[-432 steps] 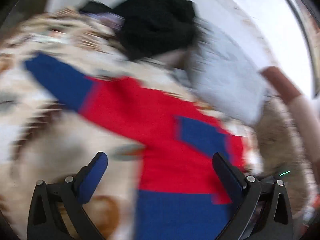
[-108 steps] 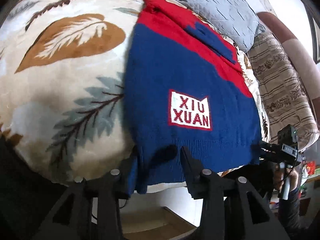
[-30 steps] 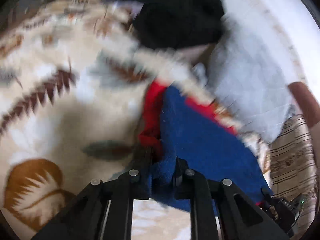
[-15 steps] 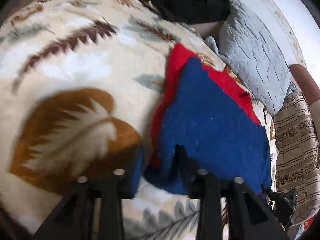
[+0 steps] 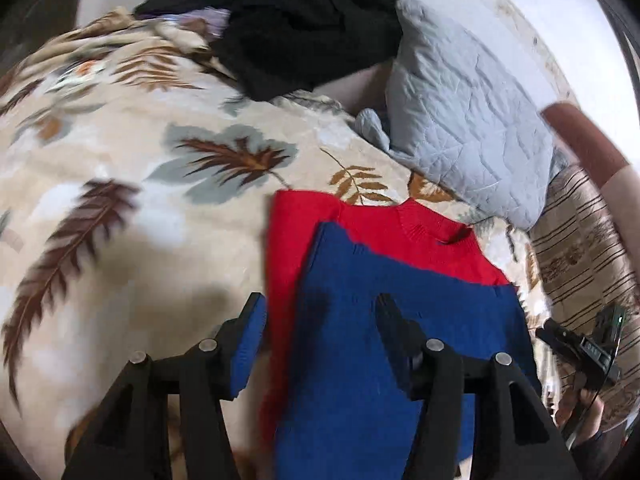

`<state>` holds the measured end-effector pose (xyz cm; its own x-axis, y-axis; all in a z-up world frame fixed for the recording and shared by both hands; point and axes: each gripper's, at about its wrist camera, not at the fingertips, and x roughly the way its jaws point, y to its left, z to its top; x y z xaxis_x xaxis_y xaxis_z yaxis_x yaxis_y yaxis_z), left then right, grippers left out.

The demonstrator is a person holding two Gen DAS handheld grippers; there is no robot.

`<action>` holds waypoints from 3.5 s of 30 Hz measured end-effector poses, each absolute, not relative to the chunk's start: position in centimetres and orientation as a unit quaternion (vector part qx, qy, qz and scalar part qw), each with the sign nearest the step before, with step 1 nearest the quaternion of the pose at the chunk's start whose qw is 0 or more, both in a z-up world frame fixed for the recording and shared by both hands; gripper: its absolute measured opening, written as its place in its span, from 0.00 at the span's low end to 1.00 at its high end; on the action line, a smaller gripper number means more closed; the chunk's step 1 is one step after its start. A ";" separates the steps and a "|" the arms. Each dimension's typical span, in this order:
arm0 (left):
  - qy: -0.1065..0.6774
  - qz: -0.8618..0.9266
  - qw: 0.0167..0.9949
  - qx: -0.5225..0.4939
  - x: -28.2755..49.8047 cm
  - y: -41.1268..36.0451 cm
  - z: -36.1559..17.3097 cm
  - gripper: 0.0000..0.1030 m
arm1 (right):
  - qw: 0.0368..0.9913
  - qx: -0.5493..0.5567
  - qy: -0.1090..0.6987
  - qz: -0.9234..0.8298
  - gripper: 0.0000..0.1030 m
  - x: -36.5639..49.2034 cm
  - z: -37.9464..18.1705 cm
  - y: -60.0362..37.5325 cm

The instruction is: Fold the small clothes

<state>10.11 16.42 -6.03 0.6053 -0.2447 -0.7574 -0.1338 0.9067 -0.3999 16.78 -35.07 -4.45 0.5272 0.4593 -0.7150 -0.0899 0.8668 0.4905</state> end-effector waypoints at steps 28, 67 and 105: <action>0.478 0.004 0.868 -0.133 17.9 15.8 -9.3 0.08 | 0.839 0.120 0.518 0.110 0.13 26.2 -9.5 -32.8; 0.479 0.047 0.874 -0.059 5.7 10.5 -9.6 0.58 | 0.793 0.289 0.487 0.225 0.67 16.9 -5.9 -31.0; 0.470 -0.019 0.880 -0.070 10.7 4.1 -7.6 0.60 | 0.810 0.215 0.534 0.111 0.19 25.2 -10.5 -36.9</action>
<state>10.72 4.09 -7.59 0.5577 -0.0998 -0.8240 -0.0319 0.9894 -0.1414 25.19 -36.86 -10.52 0.4058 0.4101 -0.8168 0.0493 0.8826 0.4676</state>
